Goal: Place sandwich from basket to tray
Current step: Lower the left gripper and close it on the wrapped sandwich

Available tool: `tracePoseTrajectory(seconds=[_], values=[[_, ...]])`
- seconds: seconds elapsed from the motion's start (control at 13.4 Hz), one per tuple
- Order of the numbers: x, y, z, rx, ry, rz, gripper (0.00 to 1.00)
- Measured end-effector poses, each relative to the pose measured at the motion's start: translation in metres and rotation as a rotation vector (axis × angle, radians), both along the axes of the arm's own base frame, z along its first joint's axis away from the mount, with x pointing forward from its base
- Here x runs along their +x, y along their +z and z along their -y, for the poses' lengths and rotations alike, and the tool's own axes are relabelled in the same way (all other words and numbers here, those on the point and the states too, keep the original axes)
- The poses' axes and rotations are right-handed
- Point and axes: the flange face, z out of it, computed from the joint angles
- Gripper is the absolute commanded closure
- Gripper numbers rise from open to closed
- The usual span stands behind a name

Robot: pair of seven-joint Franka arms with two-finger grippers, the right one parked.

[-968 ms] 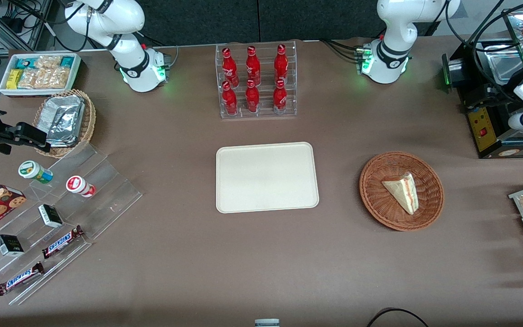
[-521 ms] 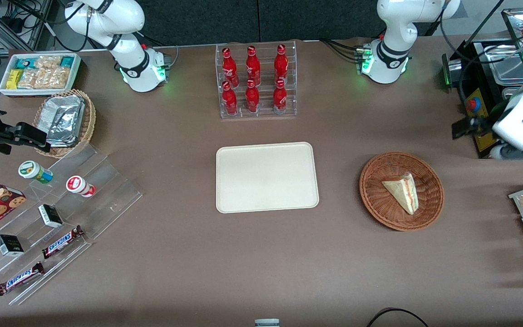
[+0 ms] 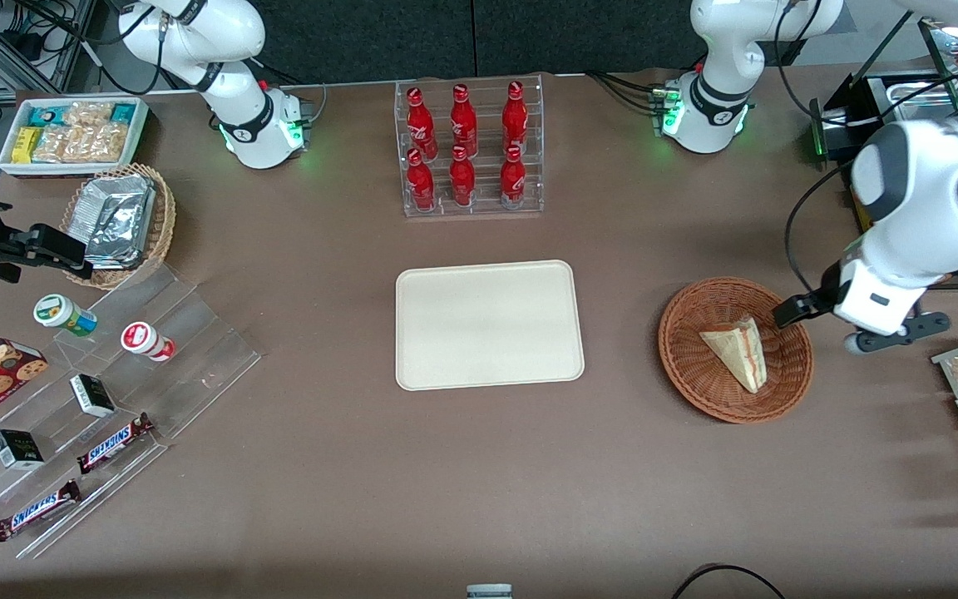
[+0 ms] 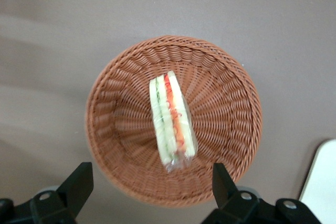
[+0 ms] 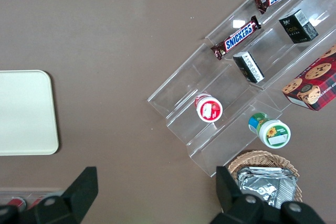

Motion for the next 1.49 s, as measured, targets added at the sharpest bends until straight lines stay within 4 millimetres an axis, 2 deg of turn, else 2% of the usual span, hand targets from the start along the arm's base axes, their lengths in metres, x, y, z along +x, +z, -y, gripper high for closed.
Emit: tracePoseTrajectory(seconds=[0.22, 0.45, 0.89, 0.97, 1.12, 1.19, 1.49], values=[[-0.006, -0.039, 0.004, -0.006, 0.060, 0.016, 0.00], [-0.008, -0.071, 0.024, -0.010, 0.087, 0.029, 0.00], [-0.015, -0.118, 0.028, -0.006, 0.091, -0.001, 0.00], [-0.017, -0.126, 0.028, -0.006, 0.091, -0.001, 0.04], [-0.021, -0.140, 0.028, -0.004, 0.091, -0.014, 0.91], [-0.022, -0.143, 0.028, -0.003, 0.091, -0.019, 1.00], [-0.022, -0.144, 0.028, -0.004, 0.091, -0.016, 1.00]])
